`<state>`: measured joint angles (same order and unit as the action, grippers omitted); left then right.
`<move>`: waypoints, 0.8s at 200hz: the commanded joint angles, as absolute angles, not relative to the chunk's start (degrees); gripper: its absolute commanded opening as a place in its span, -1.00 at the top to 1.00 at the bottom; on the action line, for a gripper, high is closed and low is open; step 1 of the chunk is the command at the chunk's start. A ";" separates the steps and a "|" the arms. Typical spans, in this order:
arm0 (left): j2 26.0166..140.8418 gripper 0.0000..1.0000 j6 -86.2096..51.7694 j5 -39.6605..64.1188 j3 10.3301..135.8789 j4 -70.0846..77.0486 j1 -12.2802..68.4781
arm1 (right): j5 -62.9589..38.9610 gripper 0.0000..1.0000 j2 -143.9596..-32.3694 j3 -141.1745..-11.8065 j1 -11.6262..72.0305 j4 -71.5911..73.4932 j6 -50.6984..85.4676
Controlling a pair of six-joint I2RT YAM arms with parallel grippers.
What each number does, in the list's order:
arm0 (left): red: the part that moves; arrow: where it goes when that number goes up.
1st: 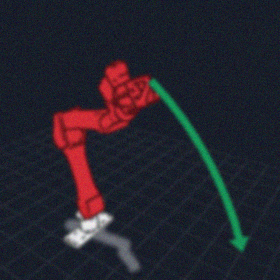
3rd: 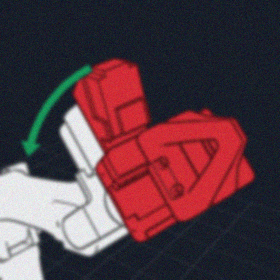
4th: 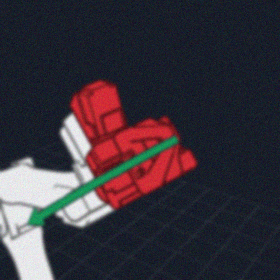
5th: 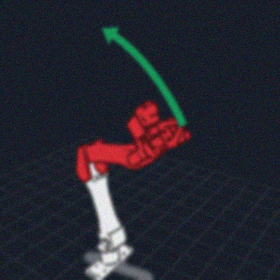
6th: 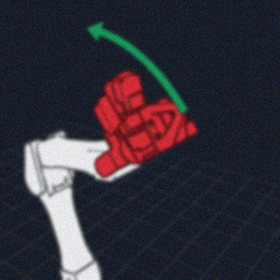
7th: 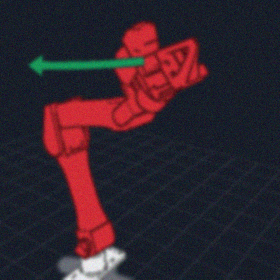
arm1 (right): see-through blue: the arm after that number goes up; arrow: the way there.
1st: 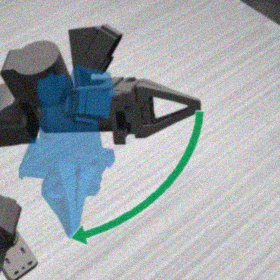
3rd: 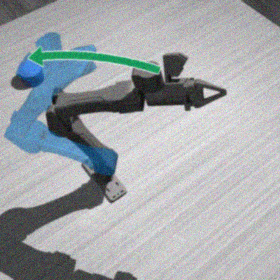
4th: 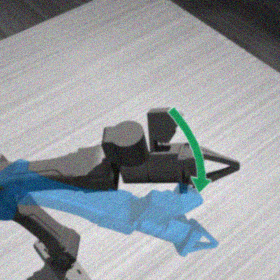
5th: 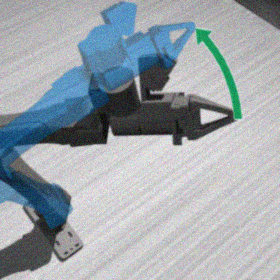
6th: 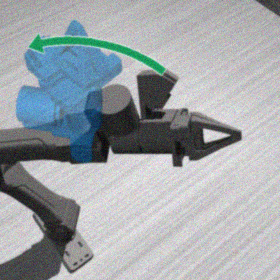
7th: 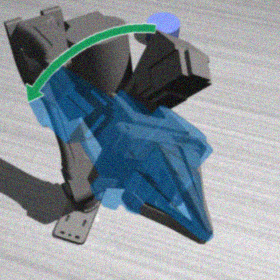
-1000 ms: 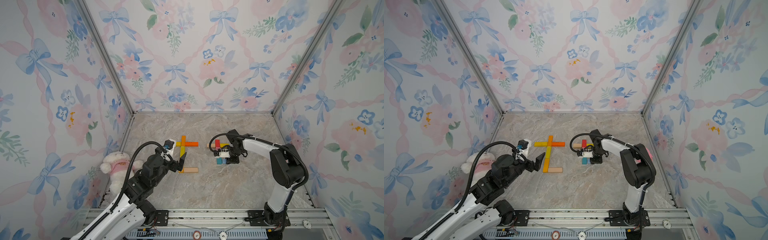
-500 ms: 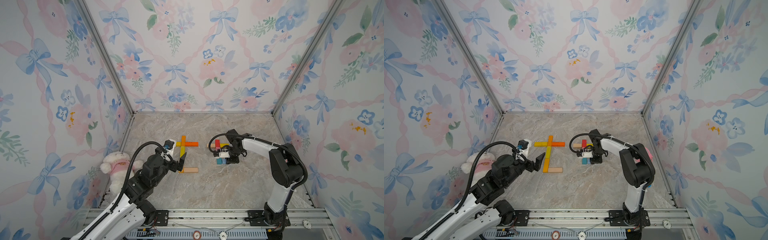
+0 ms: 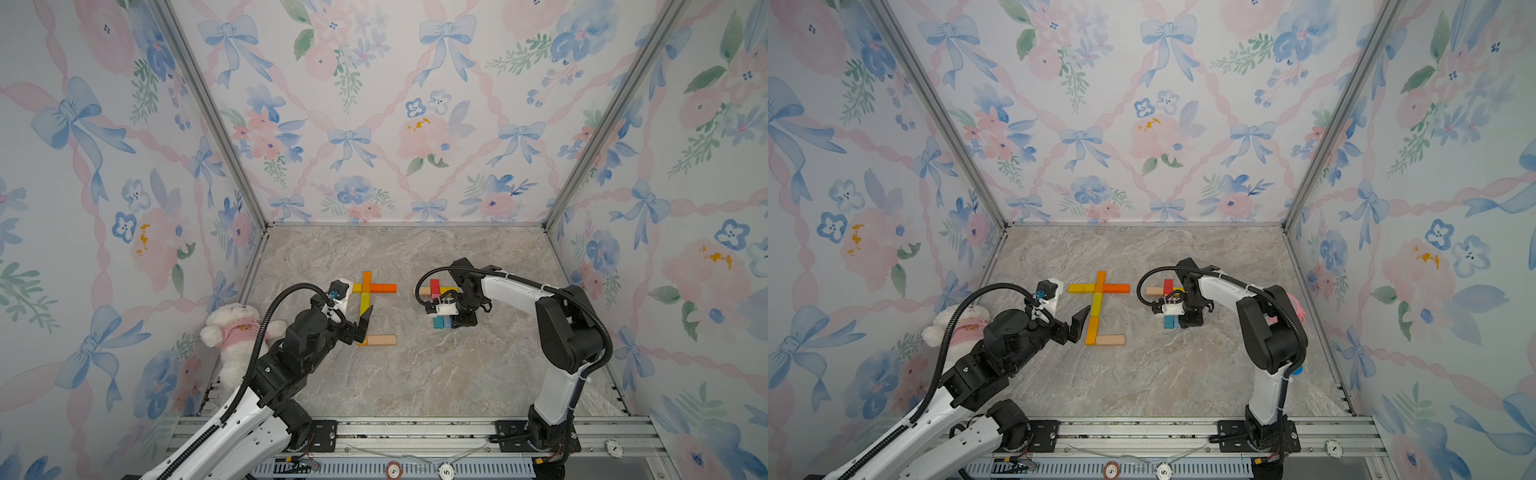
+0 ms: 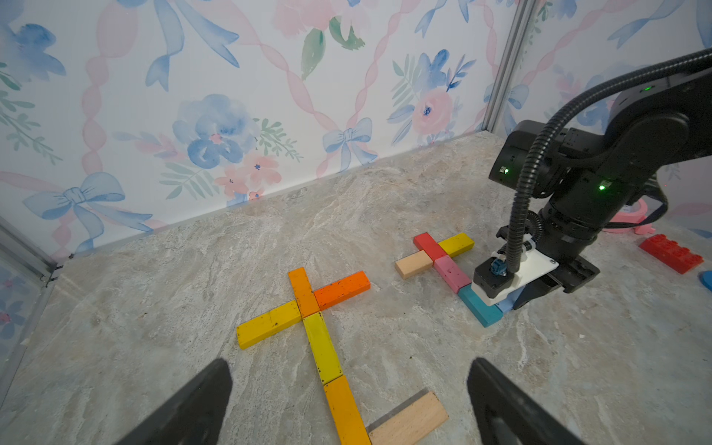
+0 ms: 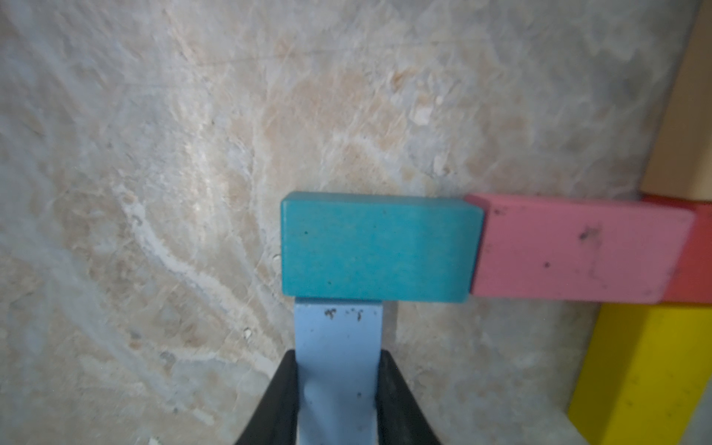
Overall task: Assemble the letter t with building blocks
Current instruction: Adjust the building block at the center of the board.
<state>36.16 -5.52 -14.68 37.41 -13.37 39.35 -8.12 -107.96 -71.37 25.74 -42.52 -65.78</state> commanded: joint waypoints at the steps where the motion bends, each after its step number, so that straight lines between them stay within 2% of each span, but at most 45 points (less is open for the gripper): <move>1: 35.84 -0.96 -4.49 -14.53 37.04 -12.61 39.20 | -7.14 0.32 -110.56 -71.69 26.81 -43.42 -64.39; 62: 36.02 -0.96 -4.44 -14.37 37.00 -12.65 39.20 | -7.21 0.18 -109.35 -70.78 26.88 -41.36 -62.82; 89: 36.02 -0.96 -4.40 -14.41 37.02 -12.62 39.20 | -7.15 0.06 -108.70 -70.55 26.81 -41.07 -62.05; 128: 36.38 -0.96 -4.33 -14.42 37.00 -12.65 39.20 | -7.41 -0.12 -105.27 -68.50 26.81 -39.71 -60.95; 160: 36.47 -0.96 -4.32 -14.45 37.07 -12.50 39.25 | -8.73 -0.19 -99.87 -65.32 26.46 -35.85 -58.93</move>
